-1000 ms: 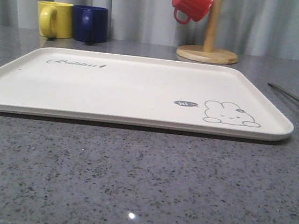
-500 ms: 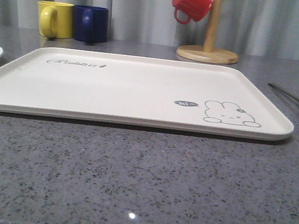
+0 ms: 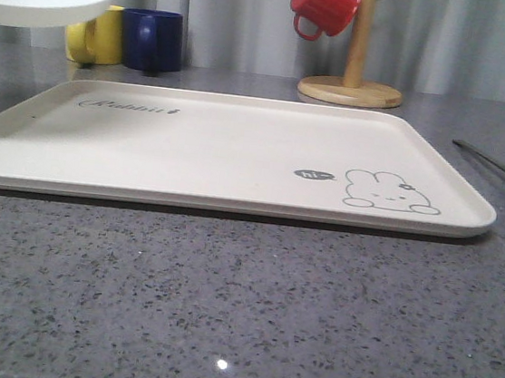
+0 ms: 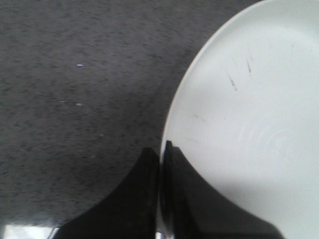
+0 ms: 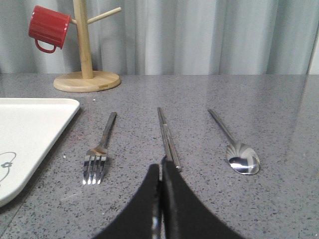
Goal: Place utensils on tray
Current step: 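Lift the white plate with the left gripper and set it on the tray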
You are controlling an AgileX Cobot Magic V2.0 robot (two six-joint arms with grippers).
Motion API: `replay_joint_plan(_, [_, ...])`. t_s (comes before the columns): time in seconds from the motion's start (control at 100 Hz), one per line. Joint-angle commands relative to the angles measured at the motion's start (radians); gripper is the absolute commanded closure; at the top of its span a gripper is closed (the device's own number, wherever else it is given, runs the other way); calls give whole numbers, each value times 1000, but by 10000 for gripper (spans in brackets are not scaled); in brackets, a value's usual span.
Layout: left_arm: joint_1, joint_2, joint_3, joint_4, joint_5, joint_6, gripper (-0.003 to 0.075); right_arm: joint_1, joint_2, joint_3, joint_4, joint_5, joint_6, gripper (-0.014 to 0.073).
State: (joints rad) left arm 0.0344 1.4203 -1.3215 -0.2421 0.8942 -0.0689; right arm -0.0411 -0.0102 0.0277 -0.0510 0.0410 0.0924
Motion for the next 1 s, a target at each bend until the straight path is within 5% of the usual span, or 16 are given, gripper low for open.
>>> replay_joint_plan(0.0, [-65,-21,-34,-27,-61,1,739,-4,-19,0,-14,-76,-9,668])
replay_joint_plan(0.36, [-214,128,-34,-39,-82,1,739,-4,-19,0,-14,-76,-9,668])
replay_joint_plan(0.68, [-222,234,-34,-39,-81,19,734,-4,-19,0,-14,-76,-9,668])
replay_joint_plan(0.77, [-222,243,-34,-39,-81,26,669,-4,-19,0,-14,-76,-9,668])
replay_joint_plan(0.92, [-220,243,-49,-29,-99,26,442,-4,-19,0,-14,-76,-9,668])
replay_joint_plan(0.99, [-220,241,-67,-9,-116,26,416,-4,-19,0,-14,-76,-9,668])
